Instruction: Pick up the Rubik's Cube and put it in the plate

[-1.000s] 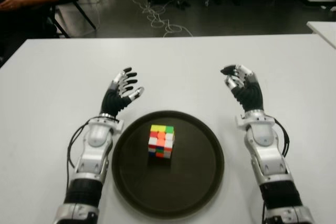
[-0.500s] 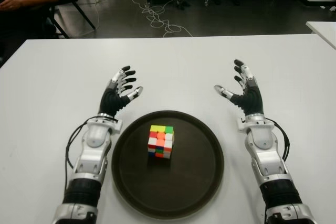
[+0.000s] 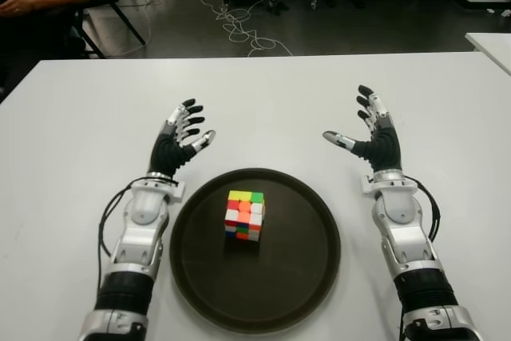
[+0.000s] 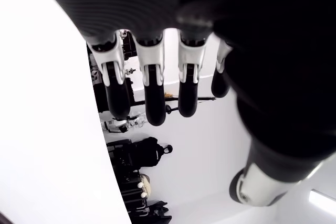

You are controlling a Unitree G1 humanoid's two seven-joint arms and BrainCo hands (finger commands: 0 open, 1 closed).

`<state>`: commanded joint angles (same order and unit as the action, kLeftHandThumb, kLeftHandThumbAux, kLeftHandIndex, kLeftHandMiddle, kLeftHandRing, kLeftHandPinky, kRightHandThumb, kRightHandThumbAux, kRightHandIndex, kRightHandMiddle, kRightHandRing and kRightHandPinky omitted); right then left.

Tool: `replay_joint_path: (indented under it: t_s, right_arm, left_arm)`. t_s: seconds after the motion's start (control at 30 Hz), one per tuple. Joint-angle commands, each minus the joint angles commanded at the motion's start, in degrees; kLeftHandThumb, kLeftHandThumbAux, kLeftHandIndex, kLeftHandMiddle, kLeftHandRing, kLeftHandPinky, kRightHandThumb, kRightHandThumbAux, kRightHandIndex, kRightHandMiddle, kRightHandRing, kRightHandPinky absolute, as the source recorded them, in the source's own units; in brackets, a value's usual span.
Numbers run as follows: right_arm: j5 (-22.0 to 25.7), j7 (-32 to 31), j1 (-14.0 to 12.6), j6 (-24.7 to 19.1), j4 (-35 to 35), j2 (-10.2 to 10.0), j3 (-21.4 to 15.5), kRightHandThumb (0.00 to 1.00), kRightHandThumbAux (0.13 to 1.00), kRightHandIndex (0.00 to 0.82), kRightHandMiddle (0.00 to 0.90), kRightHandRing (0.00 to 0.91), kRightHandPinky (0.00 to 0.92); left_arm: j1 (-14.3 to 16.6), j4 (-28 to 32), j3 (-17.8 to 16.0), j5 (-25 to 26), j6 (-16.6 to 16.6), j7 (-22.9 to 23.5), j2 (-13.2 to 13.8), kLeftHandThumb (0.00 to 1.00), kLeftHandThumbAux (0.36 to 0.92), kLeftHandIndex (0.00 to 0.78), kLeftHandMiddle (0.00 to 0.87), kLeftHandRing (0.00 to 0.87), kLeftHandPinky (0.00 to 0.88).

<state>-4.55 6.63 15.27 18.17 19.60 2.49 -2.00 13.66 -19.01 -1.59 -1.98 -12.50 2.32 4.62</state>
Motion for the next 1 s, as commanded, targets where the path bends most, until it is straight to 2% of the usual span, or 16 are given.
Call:
replay_joint_path:
  t_s: [0.5,0.67,1.0]
  right_arm:
    - [0.47,-0.11,-0.2,-1.52,-1.1,-0.32,-0.18,0.0,0.833,0.036,0.104,0.084,0.072]
    - [0.93,-0.56,-0.23,-1.68,-1.31,-0.26,-0.33,0.0,0.834,0.033,0.097,0.078,0.07]
    - [1.06,-1.15,-0.09,-2.4,-1.55,-0.06,-0.58,0.013,0.851,0.037,0.1,0.076,0.062]
  left_arm:
    - [-0.11,-0.3,-0.16,0.46,-0.74,0.06,0.04,0.113,0.745,0.096,0.173,0.186,0.203]
    - [-0.22,-0.08,0.02,0.41,-0.77,0.2,0.01,0.088,0.743,0.091,0.162,0.17,0.178]
    - [-0.19,-0.19,0.03,0.67,-1.18,0.11,-0.39,0.068,0.742,0.096,0.171,0.172,0.181]
